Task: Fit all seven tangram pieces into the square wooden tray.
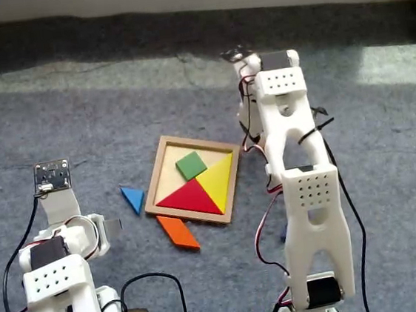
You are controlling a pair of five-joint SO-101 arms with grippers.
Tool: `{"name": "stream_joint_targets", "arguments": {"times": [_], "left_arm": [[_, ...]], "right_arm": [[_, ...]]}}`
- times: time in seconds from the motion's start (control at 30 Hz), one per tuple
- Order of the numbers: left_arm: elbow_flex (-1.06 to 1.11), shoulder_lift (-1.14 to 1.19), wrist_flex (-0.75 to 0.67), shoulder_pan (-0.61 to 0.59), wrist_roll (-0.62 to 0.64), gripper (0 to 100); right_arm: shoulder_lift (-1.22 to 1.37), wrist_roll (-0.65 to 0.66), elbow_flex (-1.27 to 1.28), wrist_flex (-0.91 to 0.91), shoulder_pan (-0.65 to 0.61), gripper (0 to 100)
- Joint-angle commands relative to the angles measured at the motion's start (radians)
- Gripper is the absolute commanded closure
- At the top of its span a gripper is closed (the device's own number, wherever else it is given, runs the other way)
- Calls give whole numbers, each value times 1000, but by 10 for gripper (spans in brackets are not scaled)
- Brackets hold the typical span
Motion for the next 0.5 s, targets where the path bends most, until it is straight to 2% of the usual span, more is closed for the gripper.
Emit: {"name": "stream_joint_targets", "arguments": {"times": [0.0,0.47], "left_arm": [[-5,4,-17,-5,-8,691],[-5,4,-17,-7,-8,691]], "right_arm": [[-101,-18,-41,21,5,743],[13,77,12,13,-2,743]]}}
